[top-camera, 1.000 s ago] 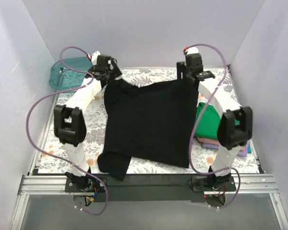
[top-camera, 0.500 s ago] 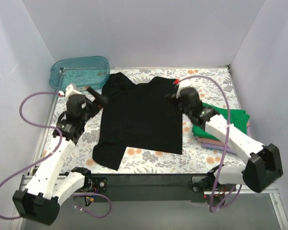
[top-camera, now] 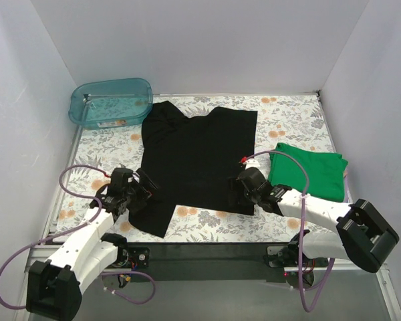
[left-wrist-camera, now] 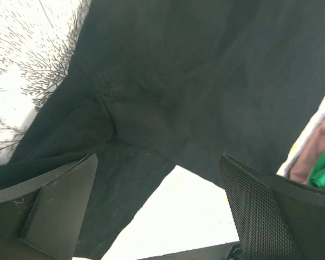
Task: Fold and stack the t-shirts
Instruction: Flatten the tshirt out
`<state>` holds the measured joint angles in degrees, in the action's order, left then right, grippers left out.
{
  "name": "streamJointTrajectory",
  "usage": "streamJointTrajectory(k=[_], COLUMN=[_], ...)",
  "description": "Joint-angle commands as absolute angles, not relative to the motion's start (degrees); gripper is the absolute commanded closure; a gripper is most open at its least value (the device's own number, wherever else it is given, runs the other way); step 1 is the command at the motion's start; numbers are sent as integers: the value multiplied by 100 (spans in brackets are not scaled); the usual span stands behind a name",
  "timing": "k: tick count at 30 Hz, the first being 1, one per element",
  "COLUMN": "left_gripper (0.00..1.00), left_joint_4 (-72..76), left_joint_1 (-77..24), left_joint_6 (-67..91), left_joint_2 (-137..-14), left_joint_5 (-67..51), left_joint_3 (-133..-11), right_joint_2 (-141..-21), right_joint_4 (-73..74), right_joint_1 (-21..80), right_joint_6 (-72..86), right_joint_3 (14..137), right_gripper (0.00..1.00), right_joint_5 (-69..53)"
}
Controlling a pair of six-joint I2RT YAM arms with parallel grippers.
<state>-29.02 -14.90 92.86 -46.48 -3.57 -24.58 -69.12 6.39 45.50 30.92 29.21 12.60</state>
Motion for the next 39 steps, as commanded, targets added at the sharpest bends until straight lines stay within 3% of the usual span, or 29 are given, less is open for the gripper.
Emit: streamJointTrajectory(k=[1,13,25,39], left_gripper=[4,2,2,2], left_joint_4=[-2400,-1539,-1782,-3356], left_joint_1=[-1521,-1521,-1450,-1459], left_joint_6=[9343,9202,8675,9720], left_joint_2=[-5026,-6897,-8719,-5020], left_joint_5=[-712,202,835,571], left_joint_3=[-2320,-2662,-5008,-3349], right_joint_2=[-7294,-8305,-8667,-5706], right_joint_4=[272,343,650,791], right_joint_1=[4553,3710,3366,3384], right_joint_6=[3831,3938,2884,3111], right_joint_3=[2856,3049,4323,2788], right_gripper=[2,2,2,2], right_joint_5=[1573,1477,968,897])
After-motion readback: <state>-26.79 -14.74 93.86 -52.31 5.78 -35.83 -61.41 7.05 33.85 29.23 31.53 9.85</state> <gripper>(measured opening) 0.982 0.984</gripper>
